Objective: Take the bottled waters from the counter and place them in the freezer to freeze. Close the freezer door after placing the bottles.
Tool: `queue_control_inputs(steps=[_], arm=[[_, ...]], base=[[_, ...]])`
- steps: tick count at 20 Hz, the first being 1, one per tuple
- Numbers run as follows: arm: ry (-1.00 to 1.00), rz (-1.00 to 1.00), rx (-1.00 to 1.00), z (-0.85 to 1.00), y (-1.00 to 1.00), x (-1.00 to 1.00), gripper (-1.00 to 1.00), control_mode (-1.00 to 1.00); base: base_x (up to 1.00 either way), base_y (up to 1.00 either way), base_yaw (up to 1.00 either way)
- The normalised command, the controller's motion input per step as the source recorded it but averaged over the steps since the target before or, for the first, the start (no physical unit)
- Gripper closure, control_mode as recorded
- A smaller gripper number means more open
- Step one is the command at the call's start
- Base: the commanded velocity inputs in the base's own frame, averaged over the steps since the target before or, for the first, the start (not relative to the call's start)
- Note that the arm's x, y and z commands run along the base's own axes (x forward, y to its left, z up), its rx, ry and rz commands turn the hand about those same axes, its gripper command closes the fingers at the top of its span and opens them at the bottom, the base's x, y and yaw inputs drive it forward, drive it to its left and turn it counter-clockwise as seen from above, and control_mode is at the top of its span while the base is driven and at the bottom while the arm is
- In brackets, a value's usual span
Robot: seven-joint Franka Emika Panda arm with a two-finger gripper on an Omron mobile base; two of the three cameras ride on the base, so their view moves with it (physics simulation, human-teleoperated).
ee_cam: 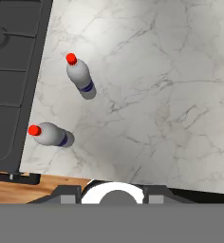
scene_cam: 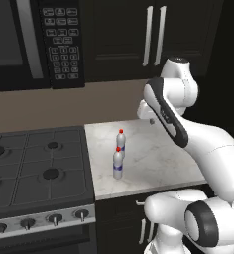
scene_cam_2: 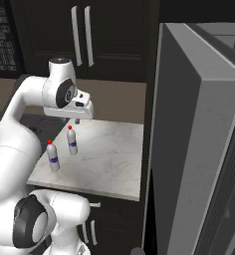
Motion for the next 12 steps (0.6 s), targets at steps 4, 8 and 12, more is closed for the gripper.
queue_control_inputs(steps=[4, 8, 12], arm=[[-0.04, 0.0, 0.0, 0.0, 0.0, -0.17, -1.0, -1.0], [-0.07, 0.0, -0.01, -0.02, 0.07, -0.25, -1.0, -1.0], [-0.05, 0.11, 0.0, -0.21, 0.0, -0.46, -1.0, -1.0]], base=[[0.0, 0.0, 0.0], [0.0, 0.0, 0.0], [0.0, 0.0, 0.0]])
